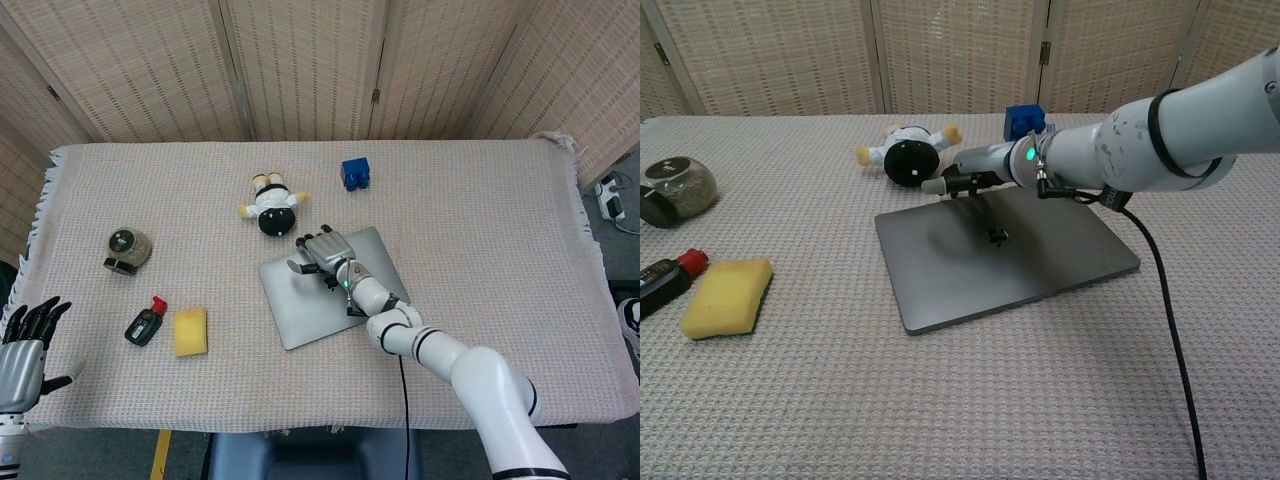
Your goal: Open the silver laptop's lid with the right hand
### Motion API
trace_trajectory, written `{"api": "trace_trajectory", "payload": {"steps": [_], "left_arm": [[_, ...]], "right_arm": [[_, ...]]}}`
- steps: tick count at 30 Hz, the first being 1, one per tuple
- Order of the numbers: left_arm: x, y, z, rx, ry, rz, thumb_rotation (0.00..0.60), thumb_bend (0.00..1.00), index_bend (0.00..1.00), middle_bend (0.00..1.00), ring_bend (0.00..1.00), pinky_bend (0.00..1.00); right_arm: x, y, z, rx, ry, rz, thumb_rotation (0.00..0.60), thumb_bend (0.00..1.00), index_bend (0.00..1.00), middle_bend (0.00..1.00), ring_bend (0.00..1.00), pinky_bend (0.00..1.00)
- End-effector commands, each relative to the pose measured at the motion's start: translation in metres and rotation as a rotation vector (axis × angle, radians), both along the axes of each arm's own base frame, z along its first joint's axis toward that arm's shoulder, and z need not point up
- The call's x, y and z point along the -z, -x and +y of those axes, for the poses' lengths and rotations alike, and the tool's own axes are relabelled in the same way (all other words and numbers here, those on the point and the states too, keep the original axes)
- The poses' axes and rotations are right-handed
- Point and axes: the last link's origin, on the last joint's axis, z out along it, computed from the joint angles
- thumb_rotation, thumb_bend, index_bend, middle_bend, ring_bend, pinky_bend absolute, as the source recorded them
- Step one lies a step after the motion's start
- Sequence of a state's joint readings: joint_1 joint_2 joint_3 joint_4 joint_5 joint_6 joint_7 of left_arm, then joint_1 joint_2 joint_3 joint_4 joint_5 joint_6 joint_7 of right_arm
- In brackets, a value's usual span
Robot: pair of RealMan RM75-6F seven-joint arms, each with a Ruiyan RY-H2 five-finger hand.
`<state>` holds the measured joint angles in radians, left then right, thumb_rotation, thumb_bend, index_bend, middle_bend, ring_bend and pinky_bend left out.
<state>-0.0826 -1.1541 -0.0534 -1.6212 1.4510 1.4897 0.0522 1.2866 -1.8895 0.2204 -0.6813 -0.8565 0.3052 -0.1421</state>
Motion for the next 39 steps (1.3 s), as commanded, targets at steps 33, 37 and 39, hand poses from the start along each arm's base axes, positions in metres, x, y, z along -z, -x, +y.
{"api": "trace_trajectory", "payload": {"steps": [33, 37, 39], "left_arm": [[0.001, -0.004, 0.000, 0.027, 0.000, -0.013, 0.600, 0.28, 0.17, 0.11, 0.14, 0.02], [0.004, -0.006, 0.000, 0.034, 0.007, -0.016, 0.600, 0.28, 0.17, 0.11, 0.14, 0.03], [0.005, -0.007, 0.000, 0.041, 0.008, -0.019, 0.600, 0.28, 0.17, 0.11, 0.14, 0.03]], "right_arm": [[-0.085, 0.060, 0.067, -0.042, 0.005, -0.048, 0.000, 0.43, 0.17, 0.20, 0.28, 0.00], [-0.099, 0.090, 0.077, 0.010, 0.032, -0.029, 0.000, 0.43, 0.17, 0.21, 0.28, 0.00], [-0.103, 0.105, 0.083, 0.042, 0.037, -0.027, 0.000, 0.43, 0.17, 0.21, 0.28, 0.00]]}}
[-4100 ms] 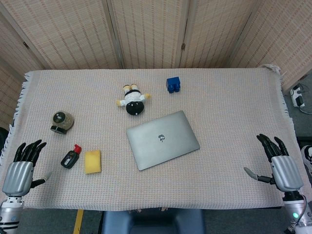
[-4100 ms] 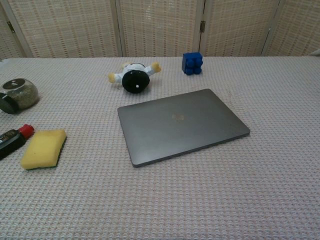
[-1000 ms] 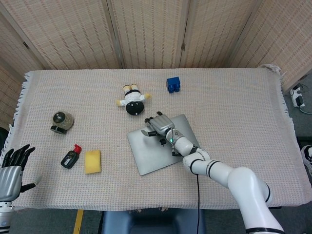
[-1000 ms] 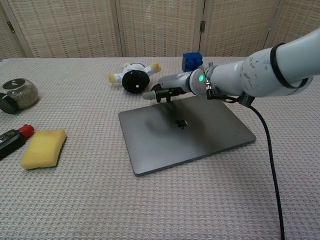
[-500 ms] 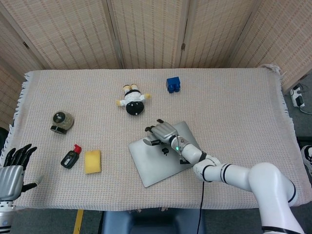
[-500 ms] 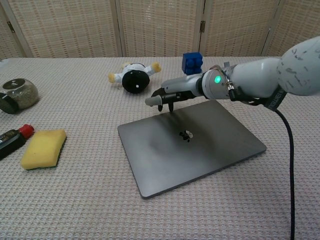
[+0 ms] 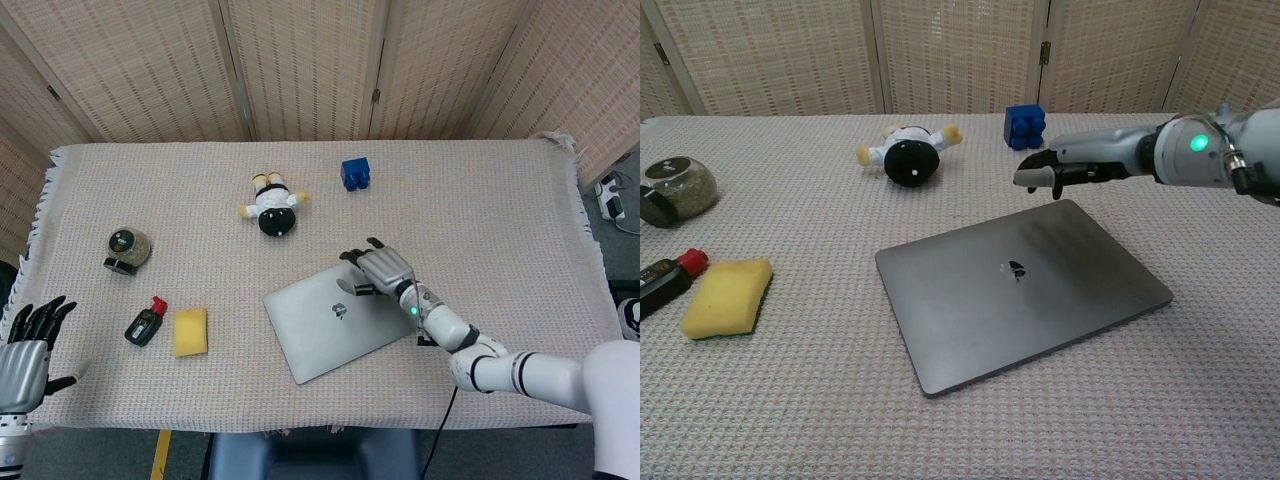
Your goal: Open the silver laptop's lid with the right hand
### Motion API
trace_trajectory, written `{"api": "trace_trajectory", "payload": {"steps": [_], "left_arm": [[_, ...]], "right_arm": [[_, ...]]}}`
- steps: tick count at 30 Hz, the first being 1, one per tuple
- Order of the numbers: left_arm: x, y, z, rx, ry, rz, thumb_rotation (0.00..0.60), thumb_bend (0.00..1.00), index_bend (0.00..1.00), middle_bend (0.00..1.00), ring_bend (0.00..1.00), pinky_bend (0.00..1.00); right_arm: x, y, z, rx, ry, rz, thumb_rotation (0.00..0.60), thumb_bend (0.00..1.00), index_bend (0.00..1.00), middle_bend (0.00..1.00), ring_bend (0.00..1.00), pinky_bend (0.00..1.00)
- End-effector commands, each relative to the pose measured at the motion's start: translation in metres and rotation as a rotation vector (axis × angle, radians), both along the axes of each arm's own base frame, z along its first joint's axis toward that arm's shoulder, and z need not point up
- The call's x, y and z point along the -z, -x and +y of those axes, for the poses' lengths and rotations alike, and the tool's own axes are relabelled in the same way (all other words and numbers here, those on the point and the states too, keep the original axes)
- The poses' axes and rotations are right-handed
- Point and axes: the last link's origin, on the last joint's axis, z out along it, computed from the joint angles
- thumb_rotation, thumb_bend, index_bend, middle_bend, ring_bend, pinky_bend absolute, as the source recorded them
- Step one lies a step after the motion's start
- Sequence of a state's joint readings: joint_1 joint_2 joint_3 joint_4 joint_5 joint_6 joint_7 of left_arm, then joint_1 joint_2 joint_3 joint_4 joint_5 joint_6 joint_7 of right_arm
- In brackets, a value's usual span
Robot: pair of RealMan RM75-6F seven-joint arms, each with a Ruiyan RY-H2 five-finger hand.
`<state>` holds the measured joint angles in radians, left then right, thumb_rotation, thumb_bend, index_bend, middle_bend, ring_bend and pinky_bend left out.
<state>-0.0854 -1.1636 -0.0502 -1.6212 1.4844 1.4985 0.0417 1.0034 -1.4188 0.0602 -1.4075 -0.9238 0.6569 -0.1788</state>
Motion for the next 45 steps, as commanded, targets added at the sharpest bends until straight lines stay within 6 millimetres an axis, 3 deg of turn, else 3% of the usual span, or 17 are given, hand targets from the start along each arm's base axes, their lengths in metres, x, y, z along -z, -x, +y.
{"api": "trace_trajectory", "payload": {"steps": [1, 6, 12, 35, 45], "left_arm": [[0.001, -0.001, 0.000, 0.007, 0.000, -0.004, 0.600, 0.28, 0.17, 0.11, 0.14, 0.02], [0.002, -0.004, 0.001, 0.017, 0.000, -0.006, 0.600, 0.28, 0.17, 0.11, 0.14, 0.02], [0.003, -0.006, 0.001, 0.026, 0.001, -0.007, 0.600, 0.28, 0.17, 0.11, 0.14, 0.03], [0.003, -0.006, -0.001, 0.018, 0.007, -0.006, 0.600, 0.28, 0.17, 0.11, 0.14, 0.03], [0.004, -0.007, -0.001, 0.024, 0.011, -0.007, 0.600, 0.28, 0.17, 0.11, 0.14, 0.02]], "right_arm": [[-0.006, 0.026, 0.012, 0.051, 0.003, 0.007, 0.000, 0.43, 0.17, 0.21, 0.28, 0.00], [-0.010, 0.051, 0.021, 0.105, 0.009, -0.006, 0.000, 0.43, 0.17, 0.21, 0.27, 0.00], [-0.011, 0.064, 0.023, 0.122, 0.016, -0.026, 0.000, 0.43, 0.17, 0.21, 0.27, 0.00], [0.004, 0.071, 0.030, 0.115, -0.003, -0.076, 0.000, 0.43, 0.17, 0.20, 0.27, 0.00], [-0.005, 0.084, 0.027, 0.138, 0.045, -0.068, 0.000, 0.43, 0.17, 0.19, 0.27, 0.00]]}}
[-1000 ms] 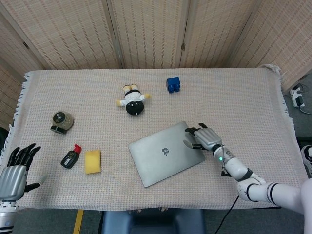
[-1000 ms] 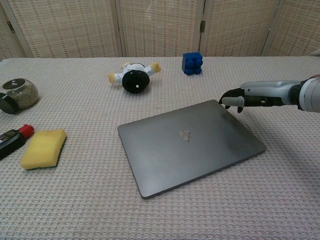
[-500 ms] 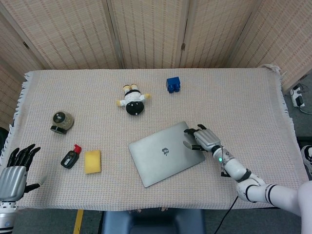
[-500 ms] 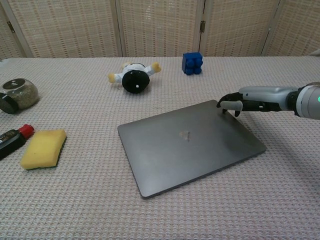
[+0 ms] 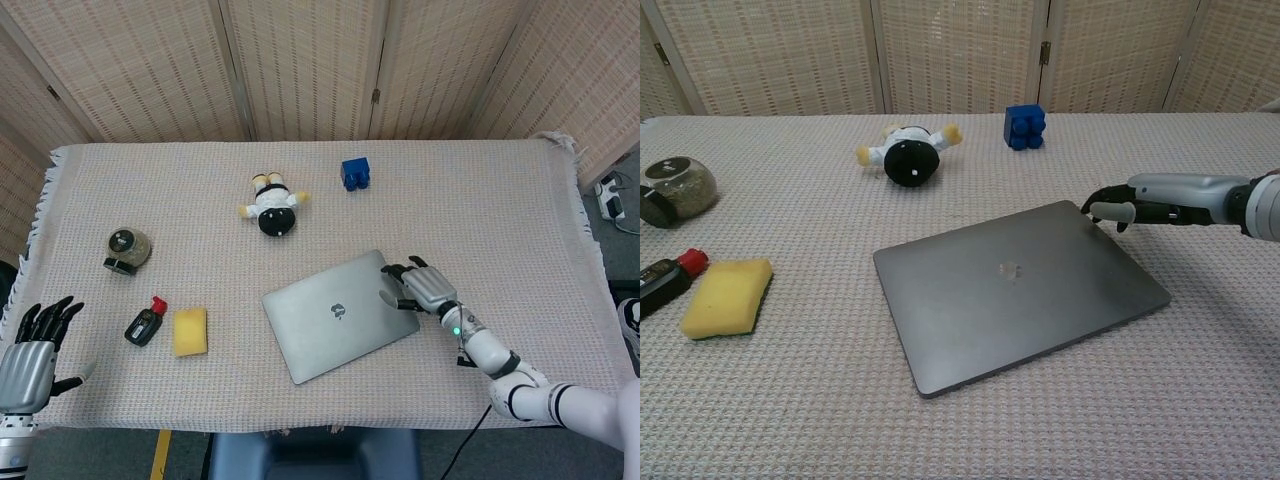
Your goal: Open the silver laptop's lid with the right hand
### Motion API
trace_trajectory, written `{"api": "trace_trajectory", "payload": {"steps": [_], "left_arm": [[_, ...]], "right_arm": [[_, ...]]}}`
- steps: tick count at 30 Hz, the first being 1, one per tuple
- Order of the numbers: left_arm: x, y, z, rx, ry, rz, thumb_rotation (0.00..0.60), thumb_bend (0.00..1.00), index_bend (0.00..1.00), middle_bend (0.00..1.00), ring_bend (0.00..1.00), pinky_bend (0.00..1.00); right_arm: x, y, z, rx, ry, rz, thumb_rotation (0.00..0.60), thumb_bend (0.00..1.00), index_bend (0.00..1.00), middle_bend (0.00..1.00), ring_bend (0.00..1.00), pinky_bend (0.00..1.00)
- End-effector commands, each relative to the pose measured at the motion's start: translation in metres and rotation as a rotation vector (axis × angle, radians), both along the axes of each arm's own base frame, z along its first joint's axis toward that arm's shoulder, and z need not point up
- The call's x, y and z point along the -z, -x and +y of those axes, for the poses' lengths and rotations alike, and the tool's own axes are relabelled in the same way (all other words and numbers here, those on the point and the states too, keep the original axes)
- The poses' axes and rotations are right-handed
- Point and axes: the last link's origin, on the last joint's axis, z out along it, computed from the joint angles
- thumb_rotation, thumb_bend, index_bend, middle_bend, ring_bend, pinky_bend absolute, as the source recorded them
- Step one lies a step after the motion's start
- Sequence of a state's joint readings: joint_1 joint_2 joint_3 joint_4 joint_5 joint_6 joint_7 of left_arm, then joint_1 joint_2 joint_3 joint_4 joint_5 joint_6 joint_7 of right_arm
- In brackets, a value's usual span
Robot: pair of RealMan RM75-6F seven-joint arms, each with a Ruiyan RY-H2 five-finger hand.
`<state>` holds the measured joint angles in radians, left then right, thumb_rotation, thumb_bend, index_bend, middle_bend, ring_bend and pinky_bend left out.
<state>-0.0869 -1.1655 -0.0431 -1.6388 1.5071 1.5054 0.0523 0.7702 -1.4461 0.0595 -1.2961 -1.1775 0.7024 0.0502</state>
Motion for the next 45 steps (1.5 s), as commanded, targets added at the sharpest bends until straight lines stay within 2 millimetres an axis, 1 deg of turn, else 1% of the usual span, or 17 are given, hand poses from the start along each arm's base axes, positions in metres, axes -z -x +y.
{"api": "trace_trajectory", "payload": {"steps": [1, 8, 22, 26, 28, 30, 31, 32, 33, 34, 36, 38, 39, 40, 42, 45], "left_arm": [[0.001, -0.001, 0.000, 0.001, 0.003, -0.001, 0.600, 0.28, 0.17, 0.11, 0.14, 0.02], [0.000, -0.002, 0.001, 0.004, 0.000, 0.003, 0.600, 0.28, 0.17, 0.11, 0.14, 0.02], [0.000, -0.001, -0.001, 0.000, 0.000, 0.001, 0.600, 0.28, 0.17, 0.11, 0.14, 0.02], [-0.002, 0.000, -0.001, 0.001, -0.004, -0.001, 0.600, 0.28, 0.17, 0.11, 0.14, 0.02], [-0.002, 0.000, -0.001, 0.002, -0.006, -0.002, 0.600, 0.28, 0.17, 0.11, 0.14, 0.02], [-0.002, -0.001, -0.001, 0.005, -0.006, -0.003, 0.600, 0.28, 0.17, 0.11, 0.14, 0.02], [-0.002, -0.001, -0.001, 0.007, -0.006, -0.003, 0.600, 0.28, 0.17, 0.11, 0.14, 0.02], [-0.002, -0.002, 0.000, 0.009, -0.005, -0.003, 0.600, 0.28, 0.17, 0.11, 0.14, 0.02], [-0.001, -0.003, 0.000, 0.011, -0.004, -0.003, 0.600, 0.28, 0.17, 0.11, 0.14, 0.02], [-0.001, -0.004, 0.000, 0.014, -0.003, -0.004, 0.600, 0.28, 0.17, 0.11, 0.14, 0.02], [-0.001, -0.005, 0.000, 0.020, -0.002, -0.004, 0.600, 0.28, 0.17, 0.11, 0.14, 0.02], [-0.001, -0.007, 0.001, 0.025, -0.001, -0.005, 0.600, 0.28, 0.17, 0.11, 0.14, 0.02], [-0.001, -0.008, 0.001, 0.028, -0.001, -0.005, 0.600, 0.28, 0.17, 0.11, 0.14, 0.02], [-0.001, -0.008, 0.001, 0.030, -0.001, -0.005, 0.600, 0.28, 0.17, 0.11, 0.14, 0.02], [-0.002, -0.010, 0.001, 0.036, 0.001, -0.005, 0.600, 0.28, 0.17, 0.11, 0.14, 0.02], [-0.002, -0.011, 0.001, 0.044, 0.006, -0.007, 0.600, 0.28, 0.17, 0.11, 0.14, 0.02]], "right_arm": [[0.001, 0.005, -0.001, 0.022, 0.006, -0.003, 0.000, 0.43, 0.17, 0.19, 0.27, 0.00], [0.009, 0.005, -0.001, 0.030, -0.005, -0.028, 0.000, 0.43, 0.17, 0.18, 0.26, 0.00], [0.017, -0.012, 0.007, -0.016, -0.045, -0.066, 0.000, 0.43, 0.17, 0.18, 0.27, 0.00], [0.004, -0.015, 0.005, -0.055, 0.008, -0.062, 0.000, 0.43, 0.16, 0.18, 0.26, 0.00], [-0.007, -0.019, 0.008, -0.088, 0.039, -0.069, 0.002, 0.43, 0.16, 0.18, 0.26, 0.00], [-0.015, -0.025, 0.014, -0.130, 0.061, -0.074, 0.019, 0.43, 0.16, 0.17, 0.26, 0.00], [-0.020, -0.029, 0.019, -0.160, 0.069, -0.079, 0.049, 0.43, 0.16, 0.17, 0.26, 0.00], [-0.023, -0.032, 0.023, -0.182, 0.068, -0.083, 0.095, 0.43, 0.15, 0.17, 0.26, 0.00], [-0.025, -0.035, 0.028, -0.204, 0.065, -0.088, 0.158, 0.43, 0.14, 0.16, 0.26, 0.00], [-0.026, -0.040, 0.035, -0.238, 0.058, -0.090, 0.196, 0.43, 0.13, 0.15, 0.26, 0.00], [-0.027, -0.046, 0.046, -0.297, 0.040, -0.085, 0.325, 0.43, 0.11, 0.14, 0.25, 0.00], [-0.024, -0.052, 0.059, -0.369, 0.019, -0.068, 0.435, 0.43, 0.08, 0.12, 0.23, 0.00], [-0.022, -0.054, 0.066, -0.404, 0.006, -0.060, 0.469, 0.43, 0.07, 0.11, 0.23, 0.00], [-0.021, -0.057, 0.071, -0.428, -0.003, -0.058, 0.523, 0.43, 0.05, 0.10, 0.22, 0.00], [-0.017, -0.061, 0.080, -0.473, -0.020, -0.057, 0.592, 0.43, 0.02, 0.08, 0.20, 0.00], [-0.009, -0.067, 0.092, -0.537, -0.057, -0.047, 0.600, 0.43, 0.00, 0.06, 0.18, 0.00]]}}
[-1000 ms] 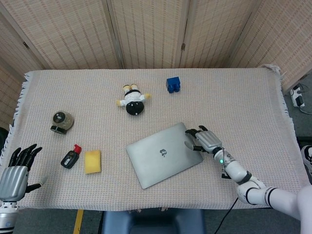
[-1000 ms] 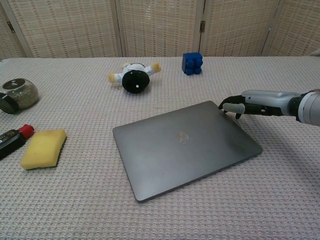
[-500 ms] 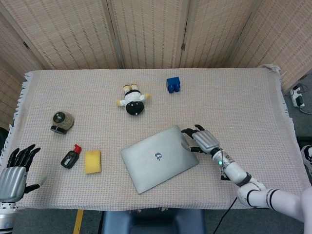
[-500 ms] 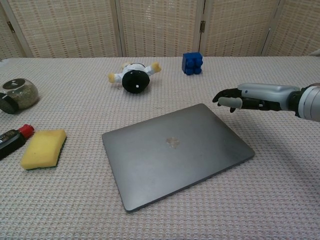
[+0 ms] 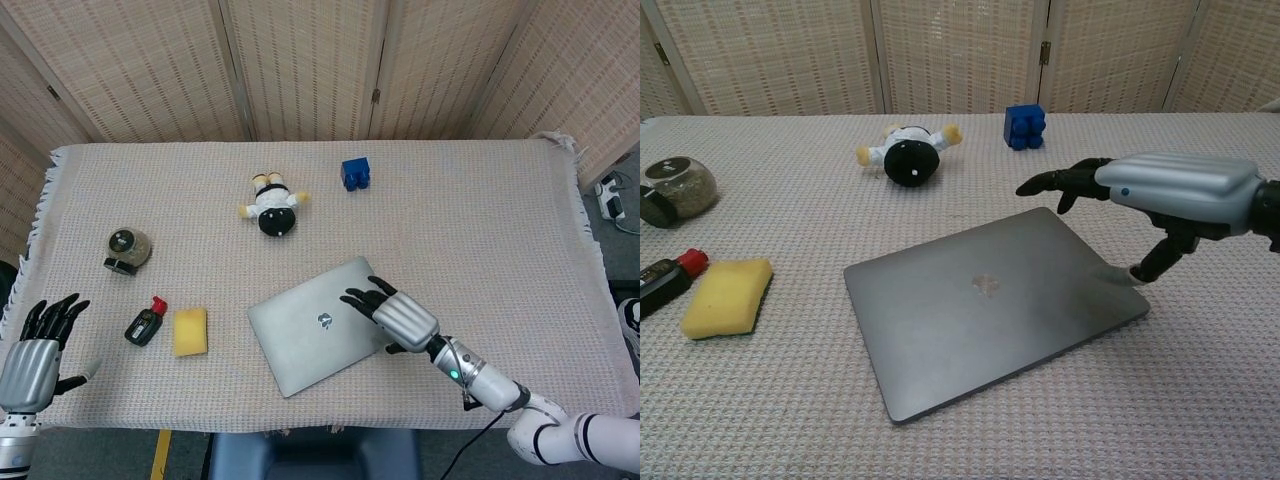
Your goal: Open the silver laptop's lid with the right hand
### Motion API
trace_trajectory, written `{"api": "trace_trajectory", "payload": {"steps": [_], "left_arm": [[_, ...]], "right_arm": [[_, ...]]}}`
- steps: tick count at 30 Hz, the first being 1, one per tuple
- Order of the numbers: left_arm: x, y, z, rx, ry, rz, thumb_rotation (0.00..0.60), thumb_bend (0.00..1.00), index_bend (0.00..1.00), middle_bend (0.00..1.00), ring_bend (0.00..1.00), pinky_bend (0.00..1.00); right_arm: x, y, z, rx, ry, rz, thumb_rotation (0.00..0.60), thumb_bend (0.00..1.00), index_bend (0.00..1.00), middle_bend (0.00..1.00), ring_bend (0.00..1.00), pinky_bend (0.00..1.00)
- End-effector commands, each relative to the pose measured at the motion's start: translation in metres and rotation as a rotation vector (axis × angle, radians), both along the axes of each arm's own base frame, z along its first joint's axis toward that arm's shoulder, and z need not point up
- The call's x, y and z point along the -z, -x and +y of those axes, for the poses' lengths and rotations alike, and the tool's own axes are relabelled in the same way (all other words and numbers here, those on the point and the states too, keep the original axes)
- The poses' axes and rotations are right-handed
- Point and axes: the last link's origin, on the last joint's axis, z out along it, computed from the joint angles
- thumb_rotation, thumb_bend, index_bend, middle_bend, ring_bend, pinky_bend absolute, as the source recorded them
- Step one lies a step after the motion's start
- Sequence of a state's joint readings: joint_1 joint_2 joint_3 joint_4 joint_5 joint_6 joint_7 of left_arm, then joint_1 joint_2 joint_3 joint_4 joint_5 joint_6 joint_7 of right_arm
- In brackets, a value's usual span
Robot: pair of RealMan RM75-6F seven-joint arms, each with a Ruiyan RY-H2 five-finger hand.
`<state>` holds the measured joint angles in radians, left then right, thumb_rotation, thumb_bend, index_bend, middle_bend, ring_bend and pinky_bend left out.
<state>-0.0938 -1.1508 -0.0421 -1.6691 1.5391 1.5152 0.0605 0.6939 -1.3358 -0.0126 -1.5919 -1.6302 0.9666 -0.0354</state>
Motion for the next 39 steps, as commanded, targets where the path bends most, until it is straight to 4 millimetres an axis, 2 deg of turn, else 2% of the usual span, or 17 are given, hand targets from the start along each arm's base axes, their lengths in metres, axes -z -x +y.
{"api": "trace_trajectory", "payload": {"steps": [1, 5, 11, 21, 30, 39], "left_arm": [[0.000, -0.001, -0.001, 0.004, 0.003, -0.003, 0.600, 0.28, 0.17, 0.11, 0.14, 0.02], [0.000, -0.001, -0.002, 0.008, 0.003, -0.008, 0.600, 0.28, 0.17, 0.11, 0.14, 0.02], [0.000, -0.003, -0.003, 0.014, 0.001, -0.018, 0.600, 0.28, 0.17, 0.11, 0.14, 0.02], [0.002, 0.001, -0.004, 0.003, 0.003, -0.027, 0.600, 0.28, 0.17, 0.11, 0.14, 0.02], [0.001, 0.006, -0.006, -0.014, -0.005, -0.026, 0.600, 0.28, 0.17, 0.11, 0.14, 0.02], [0.002, 0.009, -0.007, -0.016, -0.001, -0.029, 0.600, 0.28, 0.17, 0.11, 0.14, 0.02]], "right_arm": [[0.008, -0.006, 0.017, -0.078, -0.030, 0.021, 0.600, 0.43, 0.00, 0.05, 0.17, 0.00], [0.019, -0.008, 0.024, -0.125, -0.036, 0.037, 0.600, 0.43, 0.00, 0.01, 0.13, 0.00], [0.038, -0.010, 0.028, -0.157, -0.046, 0.050, 0.600, 0.43, 0.00, 0.00, 0.05, 0.00], [0.070, -0.010, 0.027, -0.153, -0.045, 0.065, 0.600, 0.43, 0.00, 0.00, 0.01, 0.00], [0.086, -0.008, 0.027, -0.168, -0.035, 0.102, 0.600, 0.40, 0.00, 0.00, 0.00, 0.00], [0.092, -0.008, 0.024, -0.159, -0.037, 0.109, 0.600, 0.40, 0.00, 0.00, 0.00, 0.00]]}}
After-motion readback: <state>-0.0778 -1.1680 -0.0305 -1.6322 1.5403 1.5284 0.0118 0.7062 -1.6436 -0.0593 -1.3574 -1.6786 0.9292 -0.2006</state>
